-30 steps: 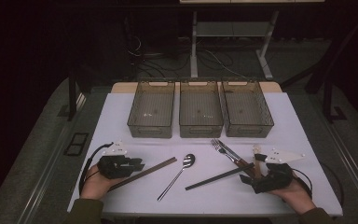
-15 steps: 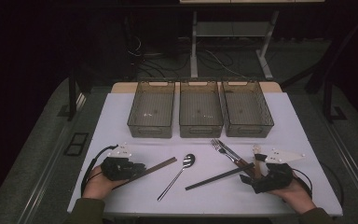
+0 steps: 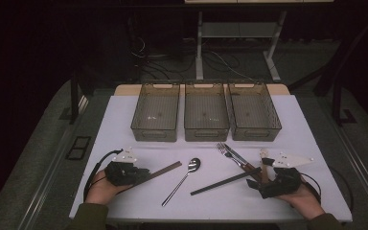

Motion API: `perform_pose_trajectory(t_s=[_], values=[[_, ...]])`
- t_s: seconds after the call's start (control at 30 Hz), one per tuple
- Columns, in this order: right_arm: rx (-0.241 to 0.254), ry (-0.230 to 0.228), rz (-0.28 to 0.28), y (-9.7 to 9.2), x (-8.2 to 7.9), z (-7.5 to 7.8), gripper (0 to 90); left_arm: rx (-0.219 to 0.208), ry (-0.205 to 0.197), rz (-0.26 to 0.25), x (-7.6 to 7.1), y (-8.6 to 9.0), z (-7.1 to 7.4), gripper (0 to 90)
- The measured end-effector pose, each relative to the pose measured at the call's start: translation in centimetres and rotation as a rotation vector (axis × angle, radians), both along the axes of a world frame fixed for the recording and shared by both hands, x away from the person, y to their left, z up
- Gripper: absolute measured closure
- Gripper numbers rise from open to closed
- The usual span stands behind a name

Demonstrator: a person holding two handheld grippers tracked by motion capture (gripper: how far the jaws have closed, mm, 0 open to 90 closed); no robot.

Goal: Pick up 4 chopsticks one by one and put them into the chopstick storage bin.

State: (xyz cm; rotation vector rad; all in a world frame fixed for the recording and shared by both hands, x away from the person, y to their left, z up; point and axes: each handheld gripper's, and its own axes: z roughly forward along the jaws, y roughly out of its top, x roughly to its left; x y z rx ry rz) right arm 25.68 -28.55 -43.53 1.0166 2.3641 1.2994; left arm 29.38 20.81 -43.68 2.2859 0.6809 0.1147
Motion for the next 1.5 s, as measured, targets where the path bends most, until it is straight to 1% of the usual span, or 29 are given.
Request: perform_pose_trajectory(t_s=[0.13, 0.2, 0.3, 0.43, 0.47, 0.5, 0.63, 0.67, 0.8, 0.83, 0.87, 1.03, 1.07, 1.2, 1.27, 1.43, 1.5], values=[[0.002, -0.001, -0.002, -0.03, 0.00, 0.02, 0.8, 0.008, 0.001, -0.001, 0.02, -0.04, -0.08, 80.6], [0.002, -0.001, -0.002, -0.03, 0.00, 0.02, 0.8, 0.020, -0.004, -0.011, 0.09, -0.06, -0.12, 80.6], [0.003, -0.001, -0.002, -0.02, 0.00, 0.02, 0.8, 0.024, -0.009, -0.012, 0.11, -0.12, -0.18, 80.6], [0.003, -0.001, -0.002, -0.02, 0.02, 0.02, 0.8, 0.034, -0.016, -0.010, 0.17, -0.18, -0.25, 80.6], [0.002, -0.001, -0.002, -0.02, 0.02, 0.02, 0.8, 0.032, -0.011, 0.003, 0.09, -0.25, -0.30, 80.6], [0.002, 0.000, -0.002, -0.01, 0.02, 0.01, 0.8, 0.037, -0.014, 0.004, 0.11, -0.27, -0.34, 80.6], [0.001, 0.000, 0.000, 0.01, 0.02, -0.01, 0.8, 0.047, -0.020, -0.003, 0.21, -0.23, -0.43, 80.6], [0.001, 0.001, -0.001, 0.00, 0.03, -0.01, 0.8, 0.042, -0.023, 0.000, 0.18, -0.25, -0.49, 80.6], [0.002, 0.000, 0.000, 0.00, 0.03, 0.00, 0.8, 0.050, -0.044, -0.007, 0.08, -0.34, -0.56, 81.1], [0.002, 0.000, 0.000, 0.00, 0.02, 0.00, 0.8, 0.064, -0.051, -0.016, 0.09, -0.33, -0.50, 81.7], [0.001, 0.001, 0.000, 0.00, 0.01, 0.01, 0.8, 0.068, -0.055, -0.017, 0.06, -0.35, -0.50, 82.3], [0.001, 0.001, 0.003, 0.03, 0.00, -0.01, 0.8, 0.066, -0.066, -0.024, 0.08, -0.40, -0.58, 83.9], [0.001, 0.001, 0.003, 0.04, 0.00, -0.01, 0.8, 0.073, -0.068, -0.029, 0.08, -0.38, -0.54, 84.0], [0.000, 0.001, 0.004, 0.06, -0.01, 0.00, 0.8, 0.075, -0.067, -0.038, 0.17, -0.41, -0.51, 84.5], [-0.001, 0.001, 0.005, 0.08, -0.02, 0.00, 0.8, 0.072, -0.062, -0.041, 0.27, -0.33, -0.51, 84.6], [-0.001, -0.001, 0.006, 0.06, -0.03, 0.01, 0.8, 0.043, -0.046, -0.043, 0.49, -0.10, -0.62, 84.7], [-0.001, -0.001, 0.006, 0.06, -0.03, 0.01, 0.8, 0.045, -0.044, -0.047, 0.57, -0.04, -0.59, 84.7]])
